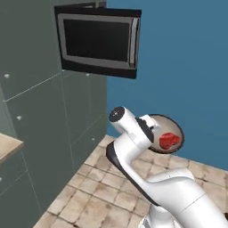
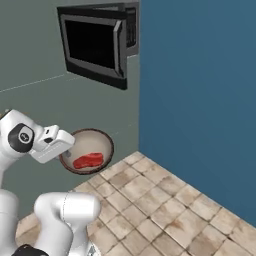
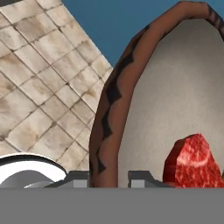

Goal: Remove the kiwi from the bowl and place it on the small plate. Then place the bowl with only the steak in the microwave, close the door, and press the start button to microwave the steak.

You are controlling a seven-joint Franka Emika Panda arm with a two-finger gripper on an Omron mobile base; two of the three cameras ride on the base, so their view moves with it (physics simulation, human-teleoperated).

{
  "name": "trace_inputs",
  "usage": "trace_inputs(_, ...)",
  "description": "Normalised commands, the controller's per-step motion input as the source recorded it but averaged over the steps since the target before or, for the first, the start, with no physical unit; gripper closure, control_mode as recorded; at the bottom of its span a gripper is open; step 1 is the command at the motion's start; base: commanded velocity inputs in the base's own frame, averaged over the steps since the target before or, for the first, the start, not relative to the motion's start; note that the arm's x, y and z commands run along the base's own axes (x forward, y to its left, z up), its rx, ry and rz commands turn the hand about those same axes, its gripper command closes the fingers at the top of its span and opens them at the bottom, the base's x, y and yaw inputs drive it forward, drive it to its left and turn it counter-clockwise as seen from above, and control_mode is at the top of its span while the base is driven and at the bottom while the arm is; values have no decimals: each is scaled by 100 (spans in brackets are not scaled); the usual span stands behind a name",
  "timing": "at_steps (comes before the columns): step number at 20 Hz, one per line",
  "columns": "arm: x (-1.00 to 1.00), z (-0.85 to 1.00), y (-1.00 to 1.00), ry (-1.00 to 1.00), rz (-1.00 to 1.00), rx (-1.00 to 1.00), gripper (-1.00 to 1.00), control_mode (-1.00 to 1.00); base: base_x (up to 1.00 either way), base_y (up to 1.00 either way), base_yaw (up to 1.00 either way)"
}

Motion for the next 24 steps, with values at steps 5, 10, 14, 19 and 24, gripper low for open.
trace_inputs(5, 0, 0, 0, 0, 0, 0, 100, 100, 100, 0, -32)
trace_inputs(10, 0, 0, 0, 0, 0, 0, 100, 100, 100, -1, -14)
trace_inputs(14, 0, 0, 0, 0, 0, 0, 100, 100, 78, -38, -45)
trace_inputs(19, 0, 0, 0, 0, 0, 0, 100, 100, 41, -62, -53)
trace_inputs(24, 0, 0, 0, 0, 0, 0, 100, 100, 61, -63, -40)
